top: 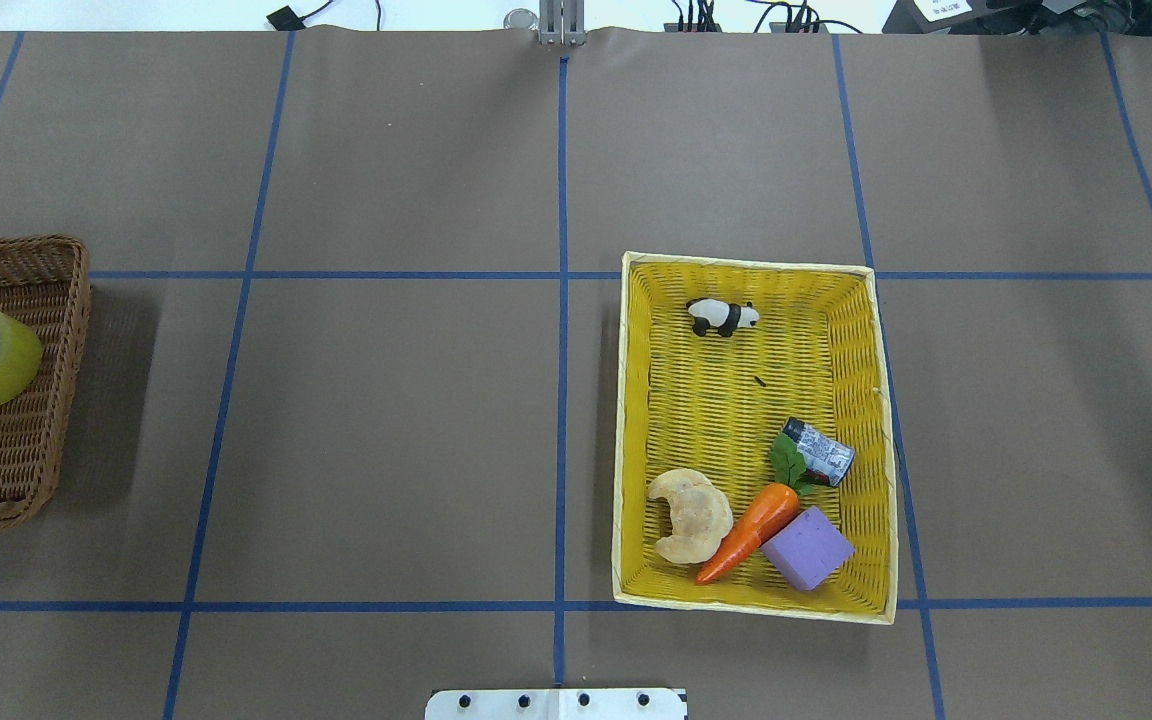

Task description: Move tape to another basket

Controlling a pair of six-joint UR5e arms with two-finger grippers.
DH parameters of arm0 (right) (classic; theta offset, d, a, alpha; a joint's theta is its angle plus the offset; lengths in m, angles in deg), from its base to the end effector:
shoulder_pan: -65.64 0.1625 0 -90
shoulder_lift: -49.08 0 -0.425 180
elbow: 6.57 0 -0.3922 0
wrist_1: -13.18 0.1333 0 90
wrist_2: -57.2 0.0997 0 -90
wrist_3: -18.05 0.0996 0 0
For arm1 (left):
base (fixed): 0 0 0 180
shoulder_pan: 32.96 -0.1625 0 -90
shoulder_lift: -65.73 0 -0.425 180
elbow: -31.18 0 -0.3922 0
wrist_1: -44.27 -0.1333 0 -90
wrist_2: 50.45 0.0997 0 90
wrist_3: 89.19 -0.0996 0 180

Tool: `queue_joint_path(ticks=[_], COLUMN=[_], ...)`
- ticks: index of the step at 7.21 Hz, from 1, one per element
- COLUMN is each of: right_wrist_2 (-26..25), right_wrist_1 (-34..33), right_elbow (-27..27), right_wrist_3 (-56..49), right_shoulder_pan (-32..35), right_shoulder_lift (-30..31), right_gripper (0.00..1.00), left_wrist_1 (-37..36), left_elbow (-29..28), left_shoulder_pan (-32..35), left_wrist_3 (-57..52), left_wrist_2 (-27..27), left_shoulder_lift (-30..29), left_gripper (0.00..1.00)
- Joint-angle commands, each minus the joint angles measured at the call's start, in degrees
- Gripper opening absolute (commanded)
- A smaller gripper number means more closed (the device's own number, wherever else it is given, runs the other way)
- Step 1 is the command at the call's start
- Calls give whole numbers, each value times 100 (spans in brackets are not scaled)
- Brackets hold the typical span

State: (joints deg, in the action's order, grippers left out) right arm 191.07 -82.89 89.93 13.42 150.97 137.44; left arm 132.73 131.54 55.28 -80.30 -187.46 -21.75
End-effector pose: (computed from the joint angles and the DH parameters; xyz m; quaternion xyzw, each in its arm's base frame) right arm 0.0231 -0.5062 0.5999 0.0166 -0.3735 -0.0819 0.9239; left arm -0.0458 -0.4780 0.5902 0.0132 0.4012 -0.0351 0.9152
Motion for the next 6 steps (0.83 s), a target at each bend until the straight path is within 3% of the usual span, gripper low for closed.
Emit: queue_joint_path(ticks=[1,6], right_wrist_2=[-264,-256], right_wrist_1=[0,9], right_elbow=[26,-27], right_wrist_3=[40,32], right_shoulder_pan=[10,10], right_shoulder_lift=[-3,-65], right_gripper=[100,100], left_wrist_1=[-4,5], left_elbow=[-25,-113], left_shoulder_pan=[0,0], left_wrist_3=[-10,25], left_wrist_2=[8,-45], left_shoulder_lift=[55,-7], left_gripper=[98,98])
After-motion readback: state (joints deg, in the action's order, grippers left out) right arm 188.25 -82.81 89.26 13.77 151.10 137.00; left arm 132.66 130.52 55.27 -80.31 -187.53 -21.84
